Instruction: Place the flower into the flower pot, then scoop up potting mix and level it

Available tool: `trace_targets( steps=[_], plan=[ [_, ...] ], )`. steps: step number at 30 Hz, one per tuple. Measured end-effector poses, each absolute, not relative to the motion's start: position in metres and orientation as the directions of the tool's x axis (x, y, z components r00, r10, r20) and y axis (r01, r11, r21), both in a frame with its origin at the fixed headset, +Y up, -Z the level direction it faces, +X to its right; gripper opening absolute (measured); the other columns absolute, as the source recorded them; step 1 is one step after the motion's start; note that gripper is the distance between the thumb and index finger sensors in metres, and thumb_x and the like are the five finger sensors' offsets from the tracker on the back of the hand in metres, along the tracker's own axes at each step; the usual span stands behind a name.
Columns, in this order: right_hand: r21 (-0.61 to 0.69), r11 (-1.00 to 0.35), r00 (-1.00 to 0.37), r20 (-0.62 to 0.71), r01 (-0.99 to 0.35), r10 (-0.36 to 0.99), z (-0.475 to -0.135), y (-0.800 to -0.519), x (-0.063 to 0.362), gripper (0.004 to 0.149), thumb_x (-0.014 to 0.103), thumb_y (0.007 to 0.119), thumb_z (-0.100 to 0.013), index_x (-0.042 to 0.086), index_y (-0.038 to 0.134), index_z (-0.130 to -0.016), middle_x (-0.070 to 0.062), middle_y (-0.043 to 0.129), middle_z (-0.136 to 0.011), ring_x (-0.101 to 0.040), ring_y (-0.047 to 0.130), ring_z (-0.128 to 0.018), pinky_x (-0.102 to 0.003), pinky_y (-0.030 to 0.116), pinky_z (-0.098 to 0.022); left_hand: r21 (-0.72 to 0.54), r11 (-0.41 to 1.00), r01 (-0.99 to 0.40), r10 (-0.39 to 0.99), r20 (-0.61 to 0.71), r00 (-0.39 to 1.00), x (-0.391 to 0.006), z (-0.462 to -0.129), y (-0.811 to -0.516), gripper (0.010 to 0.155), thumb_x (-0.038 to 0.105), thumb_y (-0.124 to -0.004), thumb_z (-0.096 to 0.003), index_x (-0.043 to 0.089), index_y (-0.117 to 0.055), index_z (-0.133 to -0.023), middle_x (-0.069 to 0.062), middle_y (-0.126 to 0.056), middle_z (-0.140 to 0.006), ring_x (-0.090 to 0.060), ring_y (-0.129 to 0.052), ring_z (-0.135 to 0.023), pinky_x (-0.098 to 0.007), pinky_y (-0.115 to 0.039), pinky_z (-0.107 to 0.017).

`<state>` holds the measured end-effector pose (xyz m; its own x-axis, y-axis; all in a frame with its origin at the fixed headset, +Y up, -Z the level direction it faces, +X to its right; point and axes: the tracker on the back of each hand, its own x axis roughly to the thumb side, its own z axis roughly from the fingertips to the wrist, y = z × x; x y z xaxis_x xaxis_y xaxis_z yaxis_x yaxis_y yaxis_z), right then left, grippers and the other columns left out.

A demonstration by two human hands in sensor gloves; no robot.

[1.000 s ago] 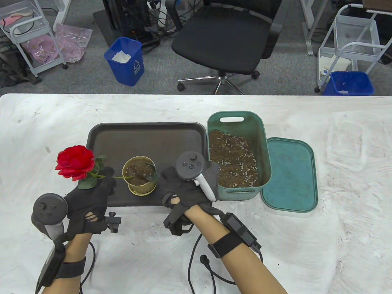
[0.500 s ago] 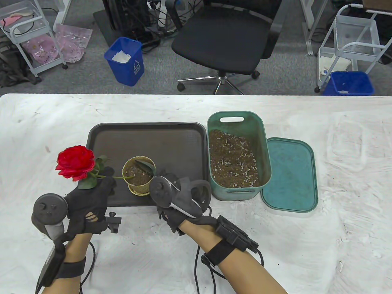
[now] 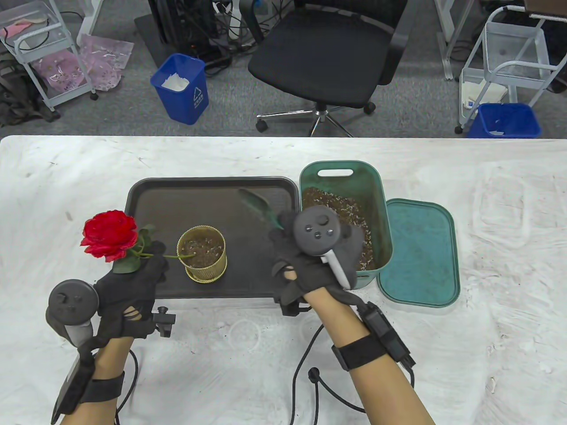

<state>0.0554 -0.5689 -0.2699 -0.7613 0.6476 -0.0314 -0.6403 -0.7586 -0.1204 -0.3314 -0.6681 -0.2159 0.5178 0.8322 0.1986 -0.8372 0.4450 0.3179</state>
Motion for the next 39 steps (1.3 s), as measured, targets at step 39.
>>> trace_targets(
  steps=[39],
  plan=[
    [0.258, -0.619, -0.627, -0.592, -0.742, 0.506, -0.382, -0.659, 0.140, 0.053, 0.031, 0.076, -0.040, 0.004, 0.076, -0.086, -0.014, 0.100, -0.058, -0.028, 0.109, -0.025, -0.039, 0.095, -0.012, 0.335, 0.457, -0.824, 0.823, 0.192, 0.535, -0.331, -0.214, -0.667, 0.043, 0.045, -0.090, -0.0393, 0.024, -0.096, -0.077, 0.004, -0.107, -0.058, -0.017, -0.112, -0.031, -0.036, -0.094, -0.032]
  ],
)
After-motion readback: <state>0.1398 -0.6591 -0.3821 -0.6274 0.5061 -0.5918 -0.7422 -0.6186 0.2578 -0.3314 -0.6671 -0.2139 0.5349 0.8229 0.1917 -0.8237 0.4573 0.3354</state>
